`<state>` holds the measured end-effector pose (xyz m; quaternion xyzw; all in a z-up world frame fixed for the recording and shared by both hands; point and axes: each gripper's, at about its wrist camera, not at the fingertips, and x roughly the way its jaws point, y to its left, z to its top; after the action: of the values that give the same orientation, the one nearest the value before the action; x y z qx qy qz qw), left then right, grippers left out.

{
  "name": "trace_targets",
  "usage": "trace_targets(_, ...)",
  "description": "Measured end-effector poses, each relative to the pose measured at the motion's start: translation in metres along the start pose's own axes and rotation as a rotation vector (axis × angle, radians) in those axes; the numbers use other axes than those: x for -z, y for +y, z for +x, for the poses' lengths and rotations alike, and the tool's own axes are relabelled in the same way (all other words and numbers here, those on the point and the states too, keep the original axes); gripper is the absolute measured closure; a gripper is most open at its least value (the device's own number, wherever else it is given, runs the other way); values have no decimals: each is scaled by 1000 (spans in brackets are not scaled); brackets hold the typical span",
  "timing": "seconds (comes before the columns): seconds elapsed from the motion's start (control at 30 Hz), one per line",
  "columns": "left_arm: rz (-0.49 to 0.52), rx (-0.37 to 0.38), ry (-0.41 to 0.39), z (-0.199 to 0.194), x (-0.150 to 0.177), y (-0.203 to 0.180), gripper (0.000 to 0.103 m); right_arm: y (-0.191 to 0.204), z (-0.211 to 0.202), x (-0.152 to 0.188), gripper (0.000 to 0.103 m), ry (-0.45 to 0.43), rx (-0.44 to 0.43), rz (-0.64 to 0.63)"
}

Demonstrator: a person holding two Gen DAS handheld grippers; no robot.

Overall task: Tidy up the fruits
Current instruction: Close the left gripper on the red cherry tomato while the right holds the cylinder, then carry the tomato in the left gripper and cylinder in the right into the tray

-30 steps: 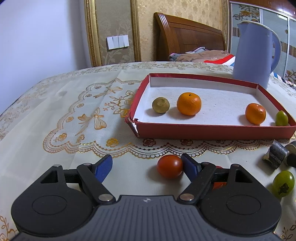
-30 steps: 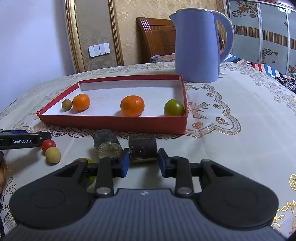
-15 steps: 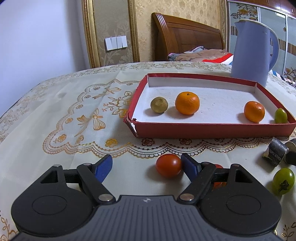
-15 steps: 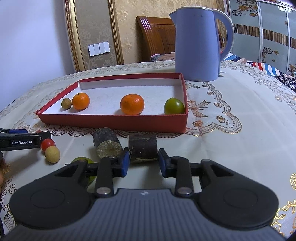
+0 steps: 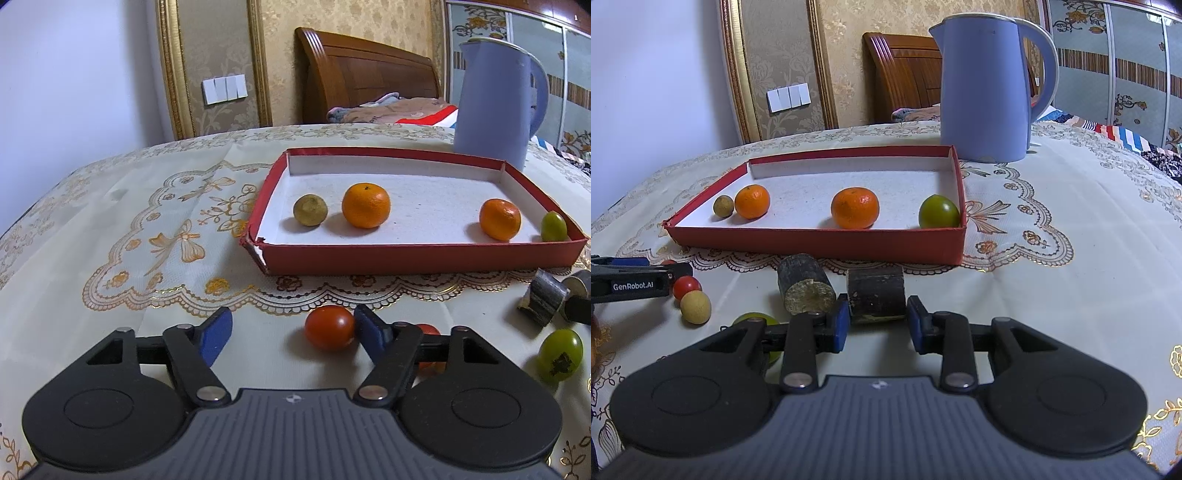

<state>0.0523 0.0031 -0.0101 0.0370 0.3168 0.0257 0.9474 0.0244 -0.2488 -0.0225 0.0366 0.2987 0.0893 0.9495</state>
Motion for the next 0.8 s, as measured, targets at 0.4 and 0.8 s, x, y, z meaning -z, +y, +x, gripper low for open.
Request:
trace_targets(0.4,25,45,-16,-5,2,-3,67,-5,-3,-1,72,-22,18,19)
trace_targets(0.8,8,71,-33,-12,4,2,77,-5,-9,-1,72,-54,35,23)
